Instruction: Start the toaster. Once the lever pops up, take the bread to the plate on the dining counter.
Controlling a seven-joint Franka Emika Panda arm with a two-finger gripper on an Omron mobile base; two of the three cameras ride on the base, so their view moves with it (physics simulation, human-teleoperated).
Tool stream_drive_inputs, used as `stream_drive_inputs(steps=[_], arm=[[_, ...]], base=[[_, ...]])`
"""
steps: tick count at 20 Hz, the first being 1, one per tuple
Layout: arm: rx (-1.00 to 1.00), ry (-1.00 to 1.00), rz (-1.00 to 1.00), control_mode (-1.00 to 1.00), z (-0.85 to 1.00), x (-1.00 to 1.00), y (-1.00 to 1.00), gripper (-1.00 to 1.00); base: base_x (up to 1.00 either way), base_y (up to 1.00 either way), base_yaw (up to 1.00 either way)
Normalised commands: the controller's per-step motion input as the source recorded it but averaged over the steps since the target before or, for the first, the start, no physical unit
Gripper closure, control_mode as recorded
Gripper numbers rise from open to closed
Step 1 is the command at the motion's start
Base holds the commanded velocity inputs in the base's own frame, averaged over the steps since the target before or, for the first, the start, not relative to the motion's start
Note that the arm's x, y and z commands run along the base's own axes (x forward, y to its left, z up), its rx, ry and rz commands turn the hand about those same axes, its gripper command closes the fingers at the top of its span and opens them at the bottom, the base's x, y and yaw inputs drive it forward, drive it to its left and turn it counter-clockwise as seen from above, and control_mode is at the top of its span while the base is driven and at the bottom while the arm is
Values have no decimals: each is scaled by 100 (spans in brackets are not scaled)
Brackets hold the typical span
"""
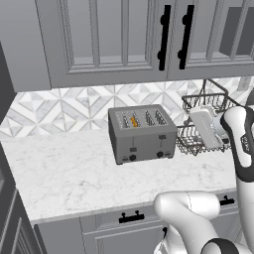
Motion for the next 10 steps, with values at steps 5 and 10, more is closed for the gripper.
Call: stream_drive_inputs(steps=[5, 10], arm=[[0, 0, 0, -100, 0, 0, 0, -100], [0, 0, 0, -100, 0, 0, 0, -100]], base=[[0, 0, 0], [0, 0, 0]])
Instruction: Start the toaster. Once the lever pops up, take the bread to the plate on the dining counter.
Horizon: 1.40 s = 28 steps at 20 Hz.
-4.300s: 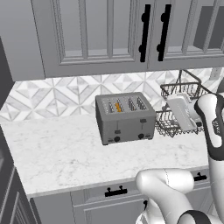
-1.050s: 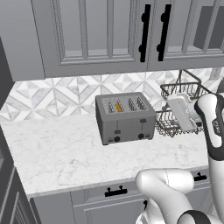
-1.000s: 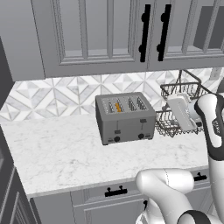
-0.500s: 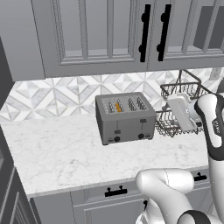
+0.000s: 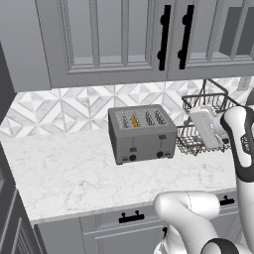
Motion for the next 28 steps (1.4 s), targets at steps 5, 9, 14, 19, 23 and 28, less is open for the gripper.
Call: stream_drive_inputs(steps=[5, 9, 14, 19, 23, 28], arm=[[0, 0, 0, -100, 0, 0, 0, -100], [0, 0, 0, -100, 0, 0, 0, -100], [0, 0, 0, -100, 0, 0, 0, -100], [0, 0, 0, -100, 0, 0, 0, -100], [0, 0, 0, -100, 0, 0, 0, -100], [0, 0, 0, -100, 0, 0, 0, -100]], base=[[0, 0, 0], [0, 0, 0], [0, 0, 0], [0, 0, 0], [0, 0, 0], [0, 0, 0]])
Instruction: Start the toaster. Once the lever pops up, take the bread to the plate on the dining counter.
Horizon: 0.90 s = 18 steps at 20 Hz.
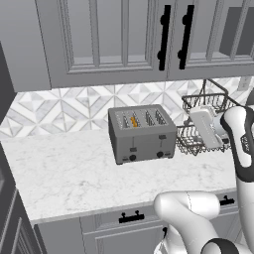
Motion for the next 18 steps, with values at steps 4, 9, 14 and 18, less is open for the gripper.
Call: stream_drive_inputs(steps=[4, 9, 14, 18], arm=[[0, 0, 0, -100, 0, 0, 0, -100], [0, 0, 0, -100, 0, 0, 0, -100], [0, 0, 0, -100, 0, 0, 0, -100], [0, 0, 0, -100, 0, 0, 0, -100]], base=[[0, 0, 0], [0, 0, 0], [0, 0, 0], [0, 0, 0]])
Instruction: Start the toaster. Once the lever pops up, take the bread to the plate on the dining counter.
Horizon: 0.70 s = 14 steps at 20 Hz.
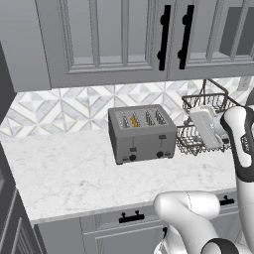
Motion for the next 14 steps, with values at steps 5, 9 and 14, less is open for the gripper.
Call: stream_drive_inputs(steps=[5, 9, 14], arm=[[0, 0, 0, -100, 0, 0, 0, -100], [0, 0, 0, -100, 0, 0, 0, -100], [0, 0, 0, -100, 0, 0, 0, -100]], base=[[0, 0, 0], [0, 0, 0], [0, 0, 0]])
